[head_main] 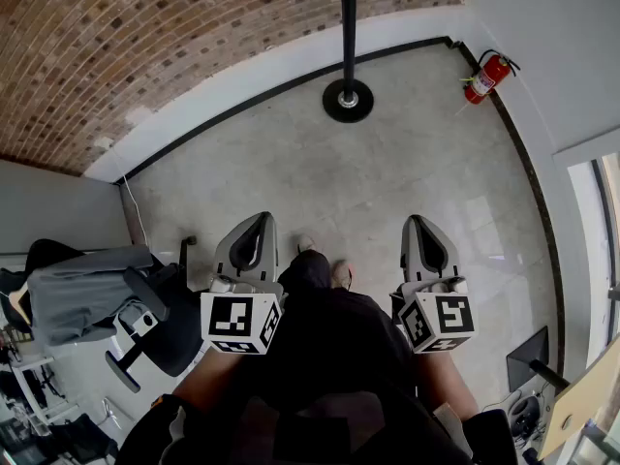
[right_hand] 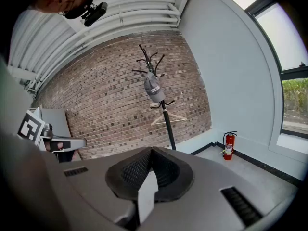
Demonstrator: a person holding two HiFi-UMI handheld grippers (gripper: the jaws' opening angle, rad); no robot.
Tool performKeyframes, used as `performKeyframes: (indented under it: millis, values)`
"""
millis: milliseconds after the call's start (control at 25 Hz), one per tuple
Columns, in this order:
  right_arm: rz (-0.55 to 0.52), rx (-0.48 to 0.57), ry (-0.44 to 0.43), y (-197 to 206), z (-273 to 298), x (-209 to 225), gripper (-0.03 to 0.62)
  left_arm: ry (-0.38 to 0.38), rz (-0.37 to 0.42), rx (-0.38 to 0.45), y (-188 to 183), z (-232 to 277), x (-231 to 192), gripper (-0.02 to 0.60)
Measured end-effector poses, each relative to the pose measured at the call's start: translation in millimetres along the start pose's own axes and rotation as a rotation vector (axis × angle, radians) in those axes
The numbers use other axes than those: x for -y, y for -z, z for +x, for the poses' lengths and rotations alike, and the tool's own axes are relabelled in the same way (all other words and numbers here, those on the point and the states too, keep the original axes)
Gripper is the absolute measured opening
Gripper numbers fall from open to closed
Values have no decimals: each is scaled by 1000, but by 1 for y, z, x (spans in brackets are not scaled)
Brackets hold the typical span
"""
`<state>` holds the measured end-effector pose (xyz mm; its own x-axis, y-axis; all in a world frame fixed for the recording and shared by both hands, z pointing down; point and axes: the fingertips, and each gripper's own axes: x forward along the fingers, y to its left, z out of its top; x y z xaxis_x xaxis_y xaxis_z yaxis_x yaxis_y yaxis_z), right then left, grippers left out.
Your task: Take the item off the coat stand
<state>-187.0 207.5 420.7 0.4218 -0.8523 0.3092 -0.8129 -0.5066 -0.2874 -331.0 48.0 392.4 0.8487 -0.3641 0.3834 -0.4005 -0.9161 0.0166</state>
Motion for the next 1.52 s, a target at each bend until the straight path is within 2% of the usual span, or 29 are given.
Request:
performKeyframes:
  millis: [280, 560, 760, 920, 1080, 1240, 1520]
  values:
    - [16, -21, 19, -9, 31, 31, 14, 48, 8, 4, -20, 63, 9, 25]
    - [41, -51, 48, -39, 107, 62, 14, 127, 4, -10, -52, 164, -4, 25]
    - [35, -44, 15, -88, 184, 67, 14, 148, -27, 16, -90, 239, -38, 25]
    - [39, -13, -29, -131, 231, 65, 14, 155, -44, 52, -121, 275, -64, 25]
    - [38, 33, -67, -170, 267, 66, 14, 108, -52, 81, -143, 298, -99, 25]
    - [35, 48, -124, -190, 296, 74, 14, 36, -73, 89, -147, 313, -125, 25]
    - [45, 19, -316, -207, 360, 86, 14, -123, -98, 76, -145, 340, -141, 25]
